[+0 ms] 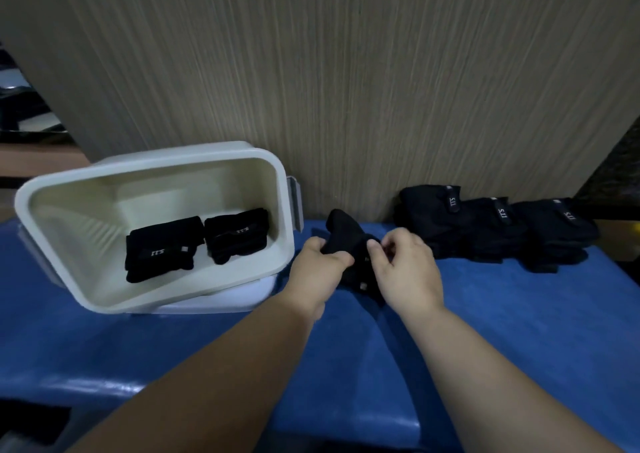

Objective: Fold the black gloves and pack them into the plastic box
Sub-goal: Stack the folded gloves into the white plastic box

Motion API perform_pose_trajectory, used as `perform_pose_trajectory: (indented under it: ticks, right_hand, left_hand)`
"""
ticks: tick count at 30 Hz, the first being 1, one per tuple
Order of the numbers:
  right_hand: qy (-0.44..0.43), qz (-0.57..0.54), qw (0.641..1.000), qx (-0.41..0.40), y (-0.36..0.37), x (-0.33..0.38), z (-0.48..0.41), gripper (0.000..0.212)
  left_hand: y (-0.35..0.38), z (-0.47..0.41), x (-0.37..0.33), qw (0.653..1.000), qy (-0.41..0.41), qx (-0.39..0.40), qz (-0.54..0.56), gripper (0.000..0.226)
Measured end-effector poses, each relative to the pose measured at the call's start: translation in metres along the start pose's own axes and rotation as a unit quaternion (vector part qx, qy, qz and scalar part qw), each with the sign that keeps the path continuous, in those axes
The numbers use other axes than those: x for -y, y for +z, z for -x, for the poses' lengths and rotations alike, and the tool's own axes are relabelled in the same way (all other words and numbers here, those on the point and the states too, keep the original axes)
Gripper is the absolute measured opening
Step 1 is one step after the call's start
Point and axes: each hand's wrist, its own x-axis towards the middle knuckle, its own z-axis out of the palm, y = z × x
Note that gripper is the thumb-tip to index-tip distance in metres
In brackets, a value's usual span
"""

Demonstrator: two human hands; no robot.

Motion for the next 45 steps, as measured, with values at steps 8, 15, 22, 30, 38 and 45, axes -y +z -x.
perform_pose_trajectory:
  ticks: [8,15,22,30,38,45]
  right_hand:
    - [0.164,-0.414,0.872,0.202,-0.002,0.031,0.021,0.046]
    - [0.219,-0.492,0.797,0.274,0.021,0.061,0.044,0.010]
    - [0.207,-0.489,0.810,0.249,0.062,0.104,0.049,0.009]
    - [0.206,-0.486,0.833,0.165,0.093,0.154,0.031,0.006]
    - [0.182,-0.378,0.900,0.114,0.112,0.173,-0.010,0.018]
    - [0.158,-0.281,0.940,0.114,0.118,0.179,-0.027,0.012]
  left_hand:
    - [-0.067,0.032,-0.002,0.989,-0.009,0.139,0.054,0.021]
    - [-0.113,0.029,0.006,0.979,-0.019,0.187,0.076,0.023]
    - [-0.159,0.019,0.001,0.985,-0.021,0.127,0.115,0.026]
    - [-0.186,0.001,-0.008,0.980,0.025,0.003,0.199,0.026]
    - [-0.201,-0.024,-0.013,0.992,0.077,-0.079,0.067,0.019]
    - [-0.197,-0.045,-0.011,0.975,0.094,-0.201,-0.034,0.026]
